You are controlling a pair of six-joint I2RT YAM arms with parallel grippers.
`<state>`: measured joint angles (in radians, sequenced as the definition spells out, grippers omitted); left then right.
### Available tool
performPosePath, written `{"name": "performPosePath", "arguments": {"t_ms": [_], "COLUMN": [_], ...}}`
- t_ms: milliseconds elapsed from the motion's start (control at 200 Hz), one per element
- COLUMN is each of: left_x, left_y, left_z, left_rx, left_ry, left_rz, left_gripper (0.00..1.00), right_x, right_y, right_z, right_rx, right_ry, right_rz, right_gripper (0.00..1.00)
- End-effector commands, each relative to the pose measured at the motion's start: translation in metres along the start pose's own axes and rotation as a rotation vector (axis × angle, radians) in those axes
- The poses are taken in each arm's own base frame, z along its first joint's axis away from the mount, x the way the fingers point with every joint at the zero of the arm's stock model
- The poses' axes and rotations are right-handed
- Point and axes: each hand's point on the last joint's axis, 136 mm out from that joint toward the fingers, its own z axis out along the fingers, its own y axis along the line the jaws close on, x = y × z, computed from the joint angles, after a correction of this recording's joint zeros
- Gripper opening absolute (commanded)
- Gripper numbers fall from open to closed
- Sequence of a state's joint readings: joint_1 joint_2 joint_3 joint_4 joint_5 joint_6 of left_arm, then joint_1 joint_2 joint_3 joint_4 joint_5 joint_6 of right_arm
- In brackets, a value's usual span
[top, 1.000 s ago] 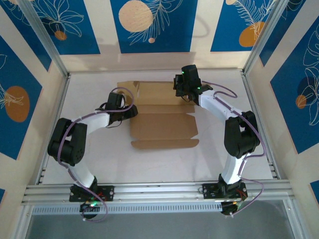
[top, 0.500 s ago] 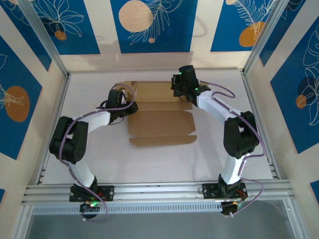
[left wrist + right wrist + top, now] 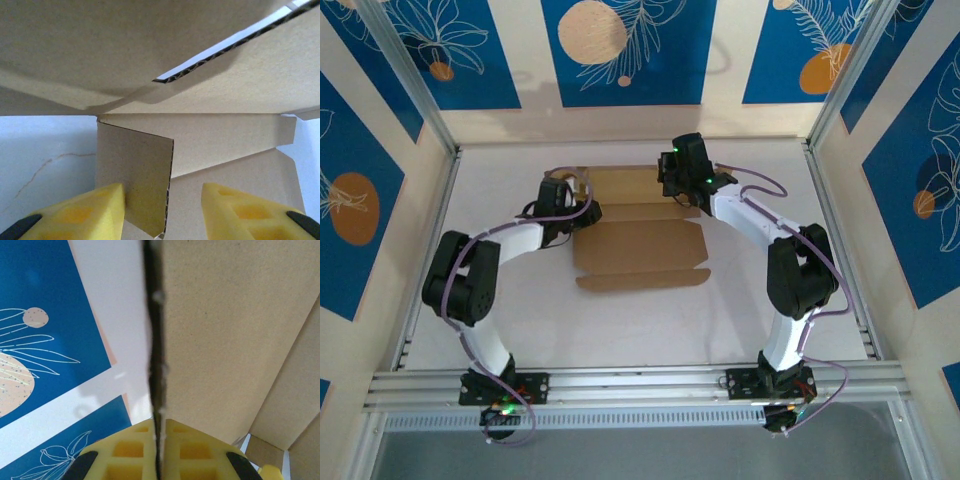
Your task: Fold the paper box
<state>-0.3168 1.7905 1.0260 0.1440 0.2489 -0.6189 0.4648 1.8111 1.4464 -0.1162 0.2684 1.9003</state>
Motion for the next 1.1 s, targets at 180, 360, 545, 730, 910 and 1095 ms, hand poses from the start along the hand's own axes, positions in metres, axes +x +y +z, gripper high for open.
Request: {"name": "performPosePath", "arguments": {"t_ms": [180, 360, 545, 730, 910, 1095], "left_x": [-0.008, -0.006, -0.017, -0.058, -0.082, -0.086], "left_y": [-0.016, -0.020, -0.032, -0.034, 0.024, 0.071], "left_z": [-0.003, -0.017, -0.043, -0.103, -0.132, -0.131], "left_rx": [0.054, 0.070, 0.089, 0.036, -0.181, -0.259], "left_ry": [-0.029, -0.037, -0.050, -0.228, -0.320, -0.313], "left_rz": [0.007, -0.018, -0.002, 0.090, 0.039, -0.099], "left_gripper": [0.50, 0.52, 0.53, 0.54, 0.54, 0.50], "right_x": [-0.011, -0.023, -0.030, -0.034, -0.032, -0.021], "right_y": [-0.011, -0.020, -0.032, -0.039, -0.032, -0.010], "right_z": [0.005, 0.010, 0.019, 0.020, 0.017, 0.007], "right_rx": [-0.038, -0.094, -0.127, -0.147, -0.197, -0.288], "right_ry": [-0.040, -0.060, -0.038, -0.010, 0.056, 0.138], "right_rz": [-0.113, -0.274, -0.327, -0.375, -0.373, -0.434], "right_gripper": [0.00, 0.00, 0.00, 0.00, 0.00, 0.00]}}
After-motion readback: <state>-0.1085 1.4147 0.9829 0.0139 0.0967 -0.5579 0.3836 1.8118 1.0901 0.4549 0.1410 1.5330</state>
